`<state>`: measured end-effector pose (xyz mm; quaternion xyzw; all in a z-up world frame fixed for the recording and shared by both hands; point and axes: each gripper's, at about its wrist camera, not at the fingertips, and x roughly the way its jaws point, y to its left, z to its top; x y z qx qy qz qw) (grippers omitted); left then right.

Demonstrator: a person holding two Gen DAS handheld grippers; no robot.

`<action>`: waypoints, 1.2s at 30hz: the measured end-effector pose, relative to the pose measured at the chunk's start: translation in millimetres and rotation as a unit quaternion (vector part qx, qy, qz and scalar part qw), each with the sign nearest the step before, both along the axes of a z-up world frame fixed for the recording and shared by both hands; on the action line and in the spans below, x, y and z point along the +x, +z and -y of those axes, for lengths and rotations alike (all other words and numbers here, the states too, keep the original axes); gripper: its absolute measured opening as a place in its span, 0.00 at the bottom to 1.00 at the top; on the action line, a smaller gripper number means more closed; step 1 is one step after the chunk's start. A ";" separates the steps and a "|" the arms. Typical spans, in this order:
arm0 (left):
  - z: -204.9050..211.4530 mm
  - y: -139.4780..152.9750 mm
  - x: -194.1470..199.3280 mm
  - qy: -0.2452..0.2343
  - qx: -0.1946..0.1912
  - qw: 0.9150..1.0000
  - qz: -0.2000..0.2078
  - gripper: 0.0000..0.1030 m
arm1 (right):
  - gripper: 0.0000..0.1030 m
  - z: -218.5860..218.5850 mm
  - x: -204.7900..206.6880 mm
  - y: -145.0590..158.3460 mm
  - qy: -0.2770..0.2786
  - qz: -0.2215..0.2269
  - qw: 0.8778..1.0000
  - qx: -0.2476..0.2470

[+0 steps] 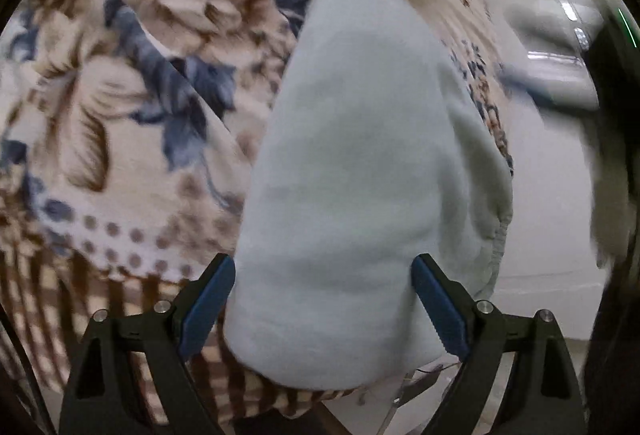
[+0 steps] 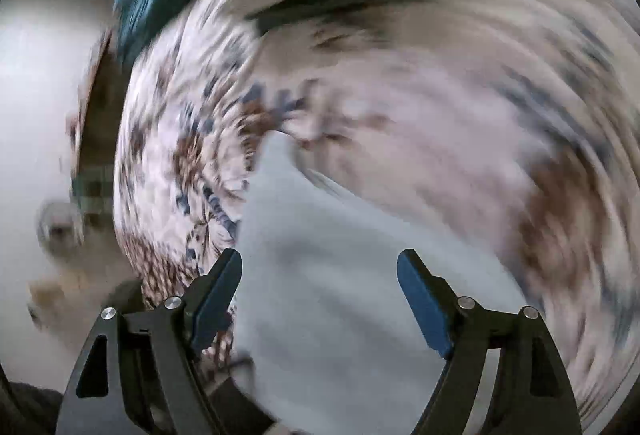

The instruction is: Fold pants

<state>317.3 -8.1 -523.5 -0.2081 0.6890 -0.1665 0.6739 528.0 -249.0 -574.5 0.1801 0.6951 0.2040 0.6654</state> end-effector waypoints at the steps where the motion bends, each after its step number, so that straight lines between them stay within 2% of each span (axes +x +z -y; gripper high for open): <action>1: -0.8 -4.4 -1.2 0.001 -0.007 1.000 0.002 0.87 | 0.80 -21.9 10.4 -7.8 0.024 -0.013 1.000 0.008; 4: -4.6 -13.2 -3.5 0.004 -0.032 0.999 0.003 0.89 | 0.79 -92.9 62.1 -61.2 0.111 -0.090 0.990 -0.002; 5: -6.1 -16.4 -3.5 0.002 -0.039 0.999 0.002 0.89 | 0.60 -118.3 70.0 -81.9 0.151 -0.117 0.981 -0.026; 6: -7.7 -18.9 -3.8 0.000 -0.037 0.999 0.002 0.89 | 0.38 -131.7 73.9 -94.4 0.170 -0.123 0.976 -0.060; 7: -14.9 -22.0 -6.2 0.000 -0.034 0.999 0.003 0.89 | 0.34 -135.4 72.9 -100.3 0.175 -0.127 0.973 -0.085; 9: -24.2 -30.5 -7.1 0.012 -0.054 0.998 -0.005 0.89 | 0.31 -120.1 89.8 -113.9 0.109 -0.144 0.977 -0.114; 11: -30.2 -31.4 -6.5 0.013 -0.067 0.997 -0.025 0.89 | 0.31 -113.2 96.0 -115.3 0.084 -0.148 0.979 -0.110; 13: -37.8 -20.8 -9.2 0.020 -0.074 0.997 -0.030 0.87 | 0.44 -117.7 88.3 -101.5 0.118 -0.156 0.977 -0.089; 15: -54.5 7.6 -18.4 0.043 -0.082 0.996 -0.005 0.88 | 0.77 -114.6 73.3 -67.5 0.179 -0.137 0.970 -0.089; 17: -61.8 24.4 -26.3 0.059 -0.094 0.994 -0.001 0.88 | 0.79 -86.8 55.8 -36.0 0.195 -0.114 0.970 -0.089; 18: -61.1 27.9 -30.7 0.068 -0.109 0.992 -0.008 0.88 | 0.79 -69.3 47.6 -30.3 0.193 -0.123 0.969 -0.089; 21: -39.5 30.4 -43.1 0.101 -0.134 0.986 -0.018 0.88 | 0.79 -8.3 20.7 -36.2 0.162 -0.163 0.970 -0.079; 24: 5.5 29.4 -46.8 0.110 -0.102 0.989 0.001 0.88 | 0.78 47.4 -1.1 -58.9 0.112 -0.176 0.975 -0.070; 25: 17.1 29.4 -49.4 0.114 -0.086 0.990 0.007 0.88 | 0.72 64.5 -9.3 -69.2 0.096 -0.174 0.978 -0.062; 26: 28.8 29.1 -54.0 0.117 -0.066 0.991 0.014 0.88 | 0.47 73.9 -15.2 -77.4 0.090 -0.171 0.979 -0.060; 27: 40.2 26.5 -56.1 0.121 -0.036 0.992 0.024 0.88 | 0.34 84.5 -23.3 -86.7 0.082 -0.170 0.981 -0.051; 28: 47.0 22.4 -58.4 0.122 -0.012 0.992 0.030 0.88 | 0.33 88.6 -27.0 -94.1 0.074 -0.160 0.983 -0.048; 29: 52.1 17.3 -61.1 0.120 0.013 0.992 0.031 0.87 | 0.24 103.5 -26.7 -96.2 0.052 -0.135 0.988 -0.060; 30: 55.6 14.1 -65.0 0.118 0.034 0.992 0.030 0.87 | 0.07 112.1 -24.9 -98.4 0.033 -0.122 0.989 -0.071; 31: 57.2 11.2 -69.2 0.115 0.053 0.992 0.026 0.87 | 0.03 122.8 -21.9 -99.9 0.010 -0.104 0.989 -0.101; 32: 55.9 8.8 -74.4 0.115 0.070 0.991 0.015 0.88 | 0.03 130.5 -19.8 -99.4 0.003 -0.089 0.988 -0.124; 33: 51.7 8.3 -80.1 0.126 0.072 0.989 0.000 0.88 | 0.03 140.1 -18.7 -99.8 -0.003 -0.094 0.991 -0.097; 34: 46.9 10.6 -84.6 0.140 0.067 0.988 -0.005 0.88 | 0.03 148.5 -20.0 -98.5 -0.015 -0.111 0.993 -0.048; 35: 40.4 18.6 -90.3 0.156 0.064 0.986 -0.006 0.88 | 0.08 156.6 -22.2 -91.6 -0.025 -0.112 0.993 -0.019; 36: 36.9 29.1 -95.8 0.174 0.057 0.983 -0.001 0.88 | 0.25 162.7 -26.9 -77.4 -0.020 -0.100 0.995 0.003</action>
